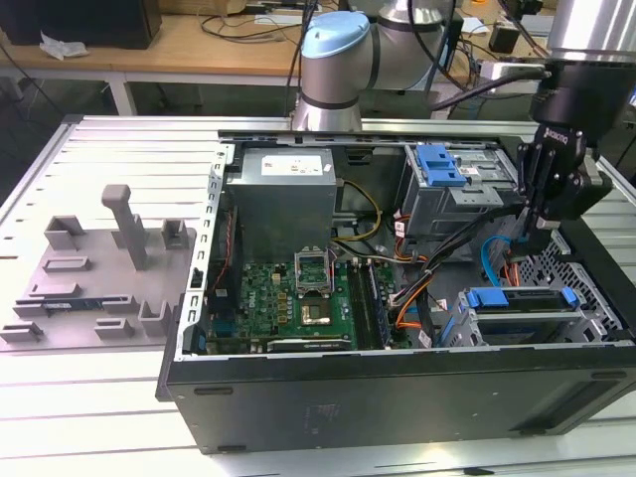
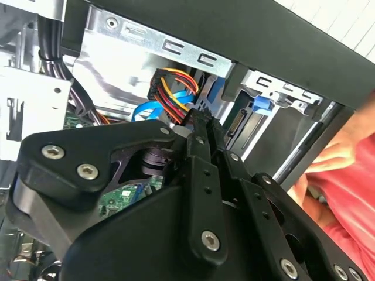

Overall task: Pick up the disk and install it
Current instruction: 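Insert the first disk wire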

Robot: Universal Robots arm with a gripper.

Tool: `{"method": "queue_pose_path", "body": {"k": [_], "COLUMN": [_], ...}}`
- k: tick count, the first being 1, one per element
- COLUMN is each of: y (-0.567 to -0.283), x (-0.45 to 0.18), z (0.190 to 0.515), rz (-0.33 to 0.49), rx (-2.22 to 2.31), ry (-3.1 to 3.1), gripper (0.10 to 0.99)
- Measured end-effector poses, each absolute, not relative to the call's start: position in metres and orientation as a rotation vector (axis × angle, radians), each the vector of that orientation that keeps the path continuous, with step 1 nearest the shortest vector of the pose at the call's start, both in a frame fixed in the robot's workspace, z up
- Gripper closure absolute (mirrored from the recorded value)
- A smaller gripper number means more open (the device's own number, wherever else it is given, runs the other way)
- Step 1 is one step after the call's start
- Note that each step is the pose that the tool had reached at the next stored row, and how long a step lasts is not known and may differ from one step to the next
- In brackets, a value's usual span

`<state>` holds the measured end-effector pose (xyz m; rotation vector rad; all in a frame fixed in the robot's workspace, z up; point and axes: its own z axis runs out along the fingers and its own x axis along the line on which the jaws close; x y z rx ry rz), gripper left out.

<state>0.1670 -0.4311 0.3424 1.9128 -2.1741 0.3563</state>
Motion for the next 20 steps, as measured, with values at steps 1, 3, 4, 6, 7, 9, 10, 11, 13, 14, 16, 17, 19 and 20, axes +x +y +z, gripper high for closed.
{"method": "queue_pose_path", "body": {"k": [1,3,4,6,7,9,10,11,13,14,16,17,19,20], "y": [-0.433,-0.436,-0.438,-0.446,-0.45,-0.454,-0.457,-0.459,-0.466,-0.468,-0.474,-0.476,-0.479,-0.481], "x": [0.167,0.167,0.167,0.167,0.167,0.167,0.167,0.167,0.167,0.167,0.167,0.167,0.167,0.167], "z": [0.343,0.345,0.346,0.348,0.349,0.349,0.349,0.35,0.35,0.351,0.352,0.352,0.353,0.354], "rz": [0.344,0.318,0.307,0.289,0.282,0.268,0.259,0.253,0.23,0.223,0.204,0.194,0.179,0.166], "rx": [1.919,1.932,1.937,1.946,1.95,1.956,1.961,1.964,1.974,1.978,1.986,1.99,1.997,2.003], "ry": [-2.181,-2.196,-2.202,-2.212,-2.216,-2.223,-2.228,-2.231,-2.243,-2.247,-2.256,-2.261,-2.269,-2.275], "gripper": [0.922,0.922,0.922,0.922,0.922,0.922,0.922,0.922,0.922,0.922,0.922,0.922,0.922,0.922]}}
